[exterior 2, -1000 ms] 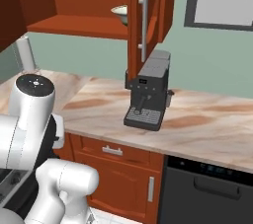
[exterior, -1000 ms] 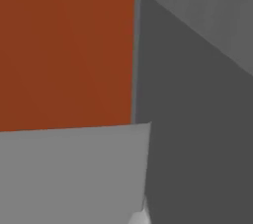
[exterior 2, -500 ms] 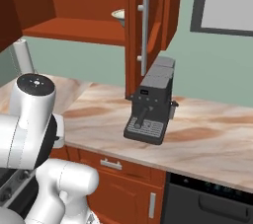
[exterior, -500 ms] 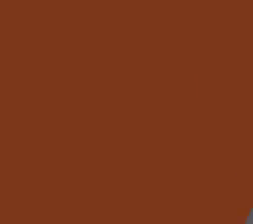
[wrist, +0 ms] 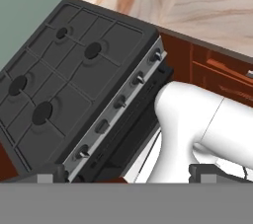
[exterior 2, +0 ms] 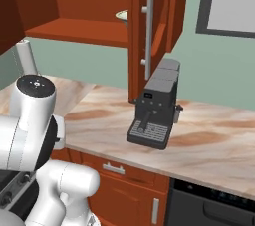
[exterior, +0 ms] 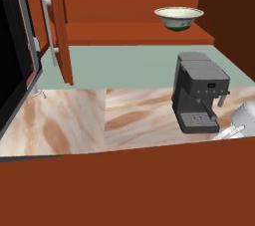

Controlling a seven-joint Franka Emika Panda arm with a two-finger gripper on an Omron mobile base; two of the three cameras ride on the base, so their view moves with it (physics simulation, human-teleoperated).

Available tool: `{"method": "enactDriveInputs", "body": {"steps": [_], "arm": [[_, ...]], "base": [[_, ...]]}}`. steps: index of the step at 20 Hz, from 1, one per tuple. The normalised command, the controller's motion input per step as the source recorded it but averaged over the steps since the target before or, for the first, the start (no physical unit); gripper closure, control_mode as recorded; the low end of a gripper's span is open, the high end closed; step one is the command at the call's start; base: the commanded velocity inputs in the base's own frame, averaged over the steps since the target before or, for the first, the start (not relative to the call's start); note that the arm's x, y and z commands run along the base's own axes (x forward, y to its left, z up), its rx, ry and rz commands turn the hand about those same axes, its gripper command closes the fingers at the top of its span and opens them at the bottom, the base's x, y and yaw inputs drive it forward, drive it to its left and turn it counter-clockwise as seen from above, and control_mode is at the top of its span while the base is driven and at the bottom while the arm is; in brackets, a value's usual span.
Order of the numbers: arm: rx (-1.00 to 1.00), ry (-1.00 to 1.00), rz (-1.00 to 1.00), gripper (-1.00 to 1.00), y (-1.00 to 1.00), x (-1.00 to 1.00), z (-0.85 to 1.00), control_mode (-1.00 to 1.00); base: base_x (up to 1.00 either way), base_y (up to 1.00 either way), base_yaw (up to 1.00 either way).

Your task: Move the bowls from the cabinet to the plates on the dining table.

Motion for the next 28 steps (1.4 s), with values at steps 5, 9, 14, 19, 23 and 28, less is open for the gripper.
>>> {"method": "enactDriveInputs", "body": {"steps": [5,9,14,19,23,28], "arm": [[0.00,0.00,0.00,-1.00,0.00,0.00,0.00,1.00],[0.00,0.00,0.00,-1.00,0.00,0.00,0.00,1.00],[0.00,0.00,0.00,-1.00,0.00,0.00,0.00,1.00],[0.00,0.00,0.00,-1.00,0.00,0.00,0.00,1.00],[-0.07,0.00,0.00,-1.00,0.20,0.25,-0.14,-1.00],[-0.17,0.00,-0.03,-1.00,0.29,0.29,-0.04,-1.00]], "base": [[0.56,0.43,0.00],[0.37,0.29,0.00],[0.29,0.24,0.00],[0.27,0.23,0.00],[0.07,0.08,0.00],[0.00,0.00,0.00]]}}
